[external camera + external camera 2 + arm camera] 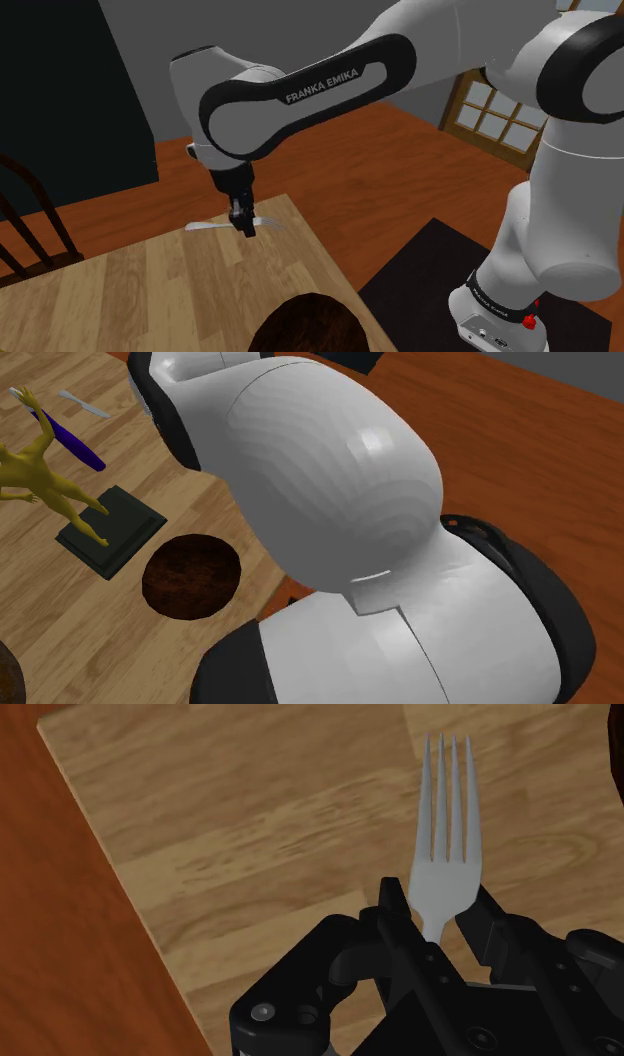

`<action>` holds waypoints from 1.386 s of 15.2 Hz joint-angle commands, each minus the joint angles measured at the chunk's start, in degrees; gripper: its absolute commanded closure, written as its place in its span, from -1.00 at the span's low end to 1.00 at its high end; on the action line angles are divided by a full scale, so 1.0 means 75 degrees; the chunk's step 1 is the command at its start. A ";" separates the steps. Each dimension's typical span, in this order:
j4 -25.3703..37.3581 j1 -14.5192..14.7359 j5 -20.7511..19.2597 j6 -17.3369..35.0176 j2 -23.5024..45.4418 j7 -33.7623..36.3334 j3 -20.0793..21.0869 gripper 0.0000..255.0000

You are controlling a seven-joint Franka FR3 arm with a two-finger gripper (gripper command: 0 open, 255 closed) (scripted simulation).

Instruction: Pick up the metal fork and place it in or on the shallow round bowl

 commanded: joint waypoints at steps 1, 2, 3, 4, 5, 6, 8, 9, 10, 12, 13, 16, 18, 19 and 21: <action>-0.0623 0.0090 0.0132 0.0181 -0.0467 0.0182 0.0110 1.00; -0.0920 0.0136 0.0200 0.0279 -0.0678 0.0262 0.0165 1.00; -0.1206 0.0185 0.0269 0.0372 -0.0885 0.0342 0.0220 1.00; -0.1480 0.0236 0.0341 0.0459 -0.1086 0.0424 0.0278 1.00; -0.1744 0.0290 0.0416 0.0541 -0.1283 0.0507 0.0337 1.00; -0.1997 0.0347 0.0493 0.0618 -0.1475 0.0592 0.0399 1.00; -0.2474 0.0471 0.0654 0.0757 -0.1847 0.0765 0.0527 1.00; -0.2698 0.0538 0.0738 0.0820 -0.2026 0.0855 0.0593 1.00; -0.2913 0.0608 0.0824 0.0879 -0.2202 0.0946 0.0662 1.00; -0.3317 0.0757 0.1004 0.0985 -0.2540 0.1135 0.0805 1.00; -0.3505 0.0836 0.1097 0.1033 -0.2702 0.1233 0.0880 1.00; -0.4018 0.1090 0.1389 0.1158 -0.3162 0.1544 0.1119 1.00; -0.4375 0.1269 0.1581 0.1334 -0.3392 0.1760 0.1298 1.00; -0.4438 0.1270 0.1574 0.1442 -0.3345 0.1761 0.1311 1.00; -0.4559 0.1272 0.1559 0.1660 -0.3244 0.1765 0.1336 1.00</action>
